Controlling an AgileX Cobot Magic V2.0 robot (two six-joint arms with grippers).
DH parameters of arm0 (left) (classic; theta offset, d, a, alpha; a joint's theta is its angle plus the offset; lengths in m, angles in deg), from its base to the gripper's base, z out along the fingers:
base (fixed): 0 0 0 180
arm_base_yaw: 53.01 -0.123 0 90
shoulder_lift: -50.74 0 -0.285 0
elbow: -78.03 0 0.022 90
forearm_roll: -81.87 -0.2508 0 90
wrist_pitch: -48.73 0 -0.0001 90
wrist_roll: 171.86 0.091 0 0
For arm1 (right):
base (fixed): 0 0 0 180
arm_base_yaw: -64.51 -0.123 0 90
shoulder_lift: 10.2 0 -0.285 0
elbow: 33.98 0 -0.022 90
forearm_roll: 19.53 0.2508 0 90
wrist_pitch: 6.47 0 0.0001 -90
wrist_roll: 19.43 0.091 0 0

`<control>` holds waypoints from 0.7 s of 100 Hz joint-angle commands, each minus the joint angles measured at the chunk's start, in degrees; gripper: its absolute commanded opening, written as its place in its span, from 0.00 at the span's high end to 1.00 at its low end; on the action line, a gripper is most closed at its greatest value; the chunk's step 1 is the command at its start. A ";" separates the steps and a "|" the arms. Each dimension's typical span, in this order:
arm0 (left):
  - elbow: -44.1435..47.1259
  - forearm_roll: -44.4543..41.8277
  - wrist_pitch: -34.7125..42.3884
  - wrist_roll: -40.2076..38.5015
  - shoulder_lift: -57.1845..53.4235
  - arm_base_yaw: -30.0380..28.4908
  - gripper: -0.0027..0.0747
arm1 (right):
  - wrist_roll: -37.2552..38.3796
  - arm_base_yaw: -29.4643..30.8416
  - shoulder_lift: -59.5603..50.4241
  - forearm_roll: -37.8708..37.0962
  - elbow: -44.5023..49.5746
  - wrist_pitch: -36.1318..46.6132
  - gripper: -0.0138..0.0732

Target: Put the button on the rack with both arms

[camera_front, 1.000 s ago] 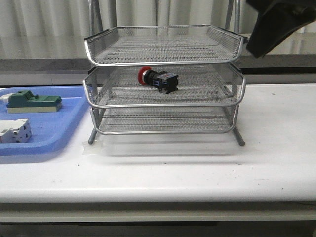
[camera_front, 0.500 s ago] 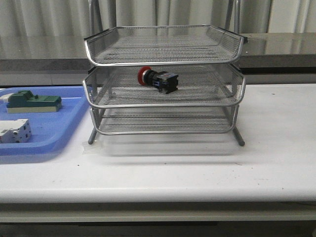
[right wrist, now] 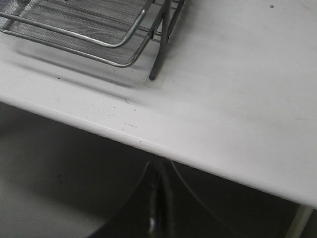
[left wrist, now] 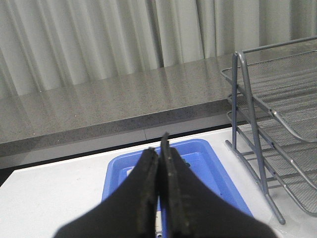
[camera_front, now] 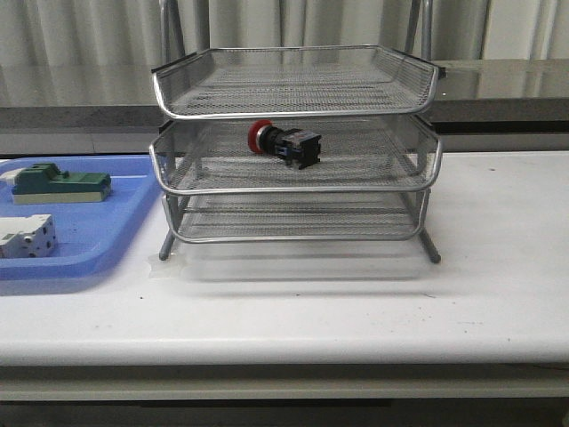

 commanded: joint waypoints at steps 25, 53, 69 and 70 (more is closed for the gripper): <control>-1.53 0.58 4.88 -0.46 0.41 -0.03 0.99 | -0.01 0.32 -1.30 0.21 -1.27 2.18 0.91; -1.53 0.58 4.88 -0.46 0.41 -0.03 0.99 | -0.01 0.32 -1.30 0.21 -1.27 2.18 0.91; -1.53 0.58 4.88 -0.46 0.41 -0.03 0.99 | -0.01 0.32 -2.22 0.03 -0.32 5.15 0.91; -1.53 0.58 4.88 -0.46 0.41 -0.03 0.99 | 0.05 0.32 -2.36 0.03 -0.17 5.52 0.91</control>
